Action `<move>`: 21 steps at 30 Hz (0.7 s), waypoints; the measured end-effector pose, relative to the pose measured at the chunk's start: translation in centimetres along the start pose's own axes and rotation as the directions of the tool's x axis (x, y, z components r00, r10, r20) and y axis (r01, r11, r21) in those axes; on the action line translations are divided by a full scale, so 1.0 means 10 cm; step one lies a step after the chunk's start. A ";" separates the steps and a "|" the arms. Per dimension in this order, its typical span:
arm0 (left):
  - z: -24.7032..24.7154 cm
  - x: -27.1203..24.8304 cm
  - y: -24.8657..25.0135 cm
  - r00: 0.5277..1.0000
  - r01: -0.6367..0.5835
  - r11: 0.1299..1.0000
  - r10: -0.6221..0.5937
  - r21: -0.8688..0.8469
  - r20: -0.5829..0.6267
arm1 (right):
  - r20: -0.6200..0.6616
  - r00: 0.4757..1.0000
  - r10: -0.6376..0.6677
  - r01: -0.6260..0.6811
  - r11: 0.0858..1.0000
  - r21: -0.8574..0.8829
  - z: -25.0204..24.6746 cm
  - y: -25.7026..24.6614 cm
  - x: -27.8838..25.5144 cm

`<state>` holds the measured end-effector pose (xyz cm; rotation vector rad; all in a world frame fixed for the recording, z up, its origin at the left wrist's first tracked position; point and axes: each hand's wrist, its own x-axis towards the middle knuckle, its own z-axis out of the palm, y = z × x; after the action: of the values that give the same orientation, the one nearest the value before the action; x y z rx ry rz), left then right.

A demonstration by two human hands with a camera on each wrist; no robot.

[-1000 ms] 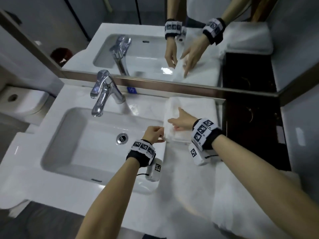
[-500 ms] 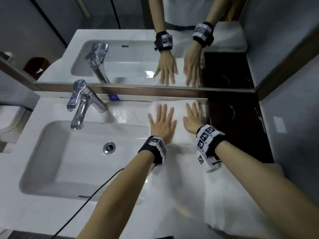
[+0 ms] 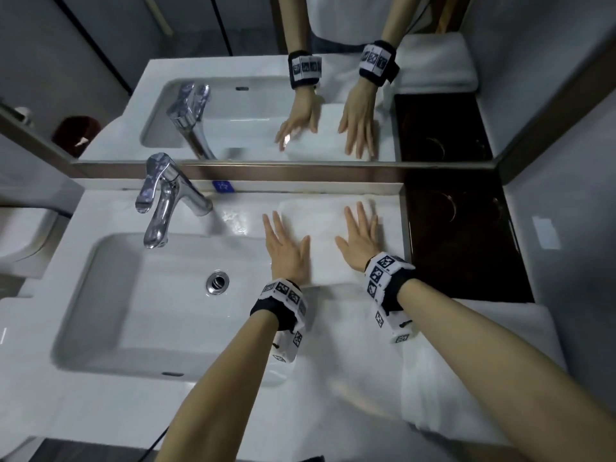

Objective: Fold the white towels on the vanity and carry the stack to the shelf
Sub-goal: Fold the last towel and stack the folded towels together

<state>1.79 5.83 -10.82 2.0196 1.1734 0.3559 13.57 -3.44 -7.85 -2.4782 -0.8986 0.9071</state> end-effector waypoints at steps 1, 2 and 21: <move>-0.04 -0.04 -0.01 0.997 0.068 0.995 -0.070 -0.067 -0.033 | -0.022 0.999 -0.023 0.024 0.999 0.043 -0.02 0.01 -0.05; -0.08 -0.09 -0.01 0.987 0.153 0.980 -0.157 -0.129 -0.026 | -0.044 0.998 -0.037 0.040 0.995 0.089 -0.02 0.01 -0.11; -0.77 -0.79 0.27 0.931 0.181 0.929 -0.056 -0.323 0.361 | -0.199 0.962 0.188 -0.001 0.729 0.684 -0.33 0.33 -1.48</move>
<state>-5.16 2.11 -2.66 1.6080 0.9310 0.1265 8.44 -16.08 -0.46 -1.9281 -0.2607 0.7422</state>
